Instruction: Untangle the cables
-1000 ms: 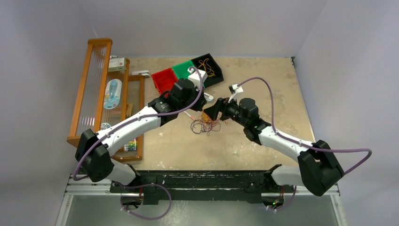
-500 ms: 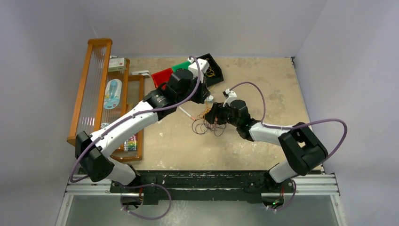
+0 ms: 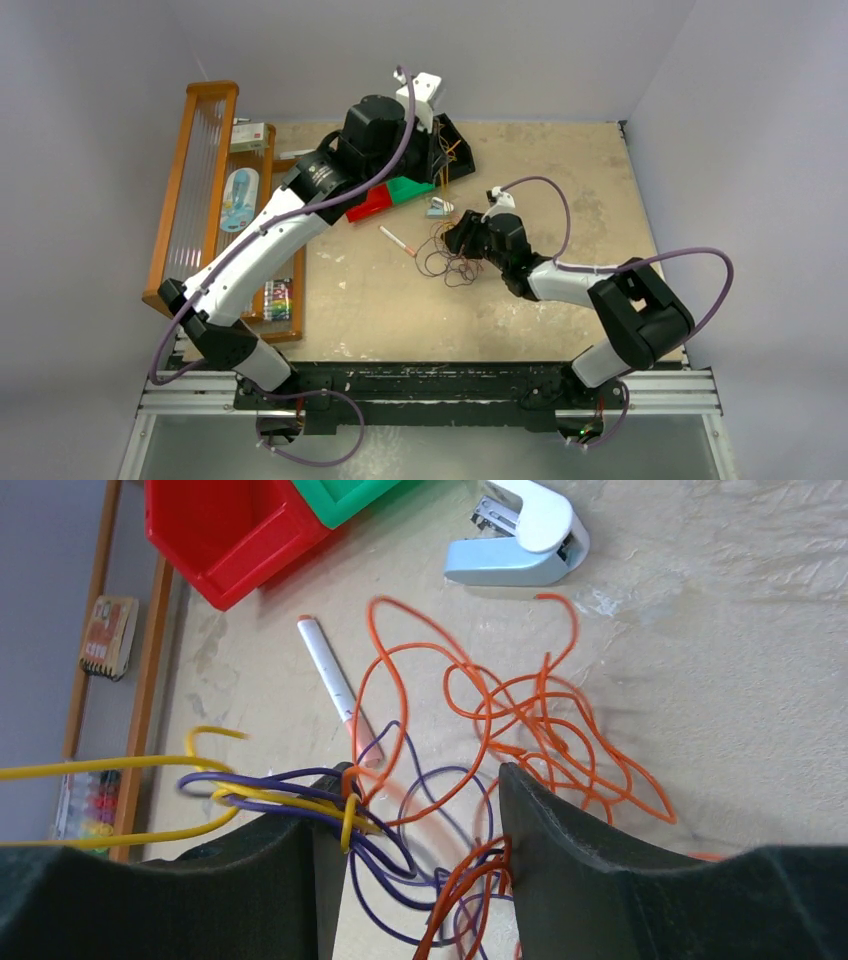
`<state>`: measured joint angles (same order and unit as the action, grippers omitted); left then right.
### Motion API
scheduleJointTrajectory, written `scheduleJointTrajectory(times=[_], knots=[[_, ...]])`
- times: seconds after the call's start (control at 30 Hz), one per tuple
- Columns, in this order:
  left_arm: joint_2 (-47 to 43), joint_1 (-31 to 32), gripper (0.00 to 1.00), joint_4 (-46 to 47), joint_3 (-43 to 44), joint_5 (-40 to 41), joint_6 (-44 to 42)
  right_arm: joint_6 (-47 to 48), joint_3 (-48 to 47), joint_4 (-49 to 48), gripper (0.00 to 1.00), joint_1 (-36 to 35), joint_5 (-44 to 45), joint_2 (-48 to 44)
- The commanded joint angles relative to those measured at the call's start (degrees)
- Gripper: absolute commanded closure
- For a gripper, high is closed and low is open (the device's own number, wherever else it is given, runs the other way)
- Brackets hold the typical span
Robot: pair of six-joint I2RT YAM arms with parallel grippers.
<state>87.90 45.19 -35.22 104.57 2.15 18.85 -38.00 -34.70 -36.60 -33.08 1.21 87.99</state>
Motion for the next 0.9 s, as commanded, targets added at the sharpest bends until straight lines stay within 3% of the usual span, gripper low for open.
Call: scheduleJointTrajectory(times=[0.0, 0.33, 0.53, 0.67, 0.87], knots=[[1.3, 0.2, 1.00, 0.5, 14.3, 4.5, -2.2, -1.3, 2.7, 5.7, 0.43, -0.1, 6.9, 0.1], [6.2, 0.2, 1.00, -4.9, 28.1, 13.4, -5.5, -2.9, 4.8, 9.3, 0.31, -0.2, 12.3, -2.8], [5.9, 0.2, 1.00, -4.6, 24.8, 15.1, -5.9, -0.1, 7.2, 5.5, 0.35, -0.2, 9.5, -8.6], [5.6, 0.1, 1.00, -4.6, 22.9, 17.5, -6.1, 0.7, 5.6, 12.1, 0.39, -0.2, 12.8, -11.6], [5.8, 0.1, 1.00, -4.4, 23.6, 20.4, -7.2, 1.2, 4.8, 19.9, 0.29, -0.1, 16.7, -18.8]])
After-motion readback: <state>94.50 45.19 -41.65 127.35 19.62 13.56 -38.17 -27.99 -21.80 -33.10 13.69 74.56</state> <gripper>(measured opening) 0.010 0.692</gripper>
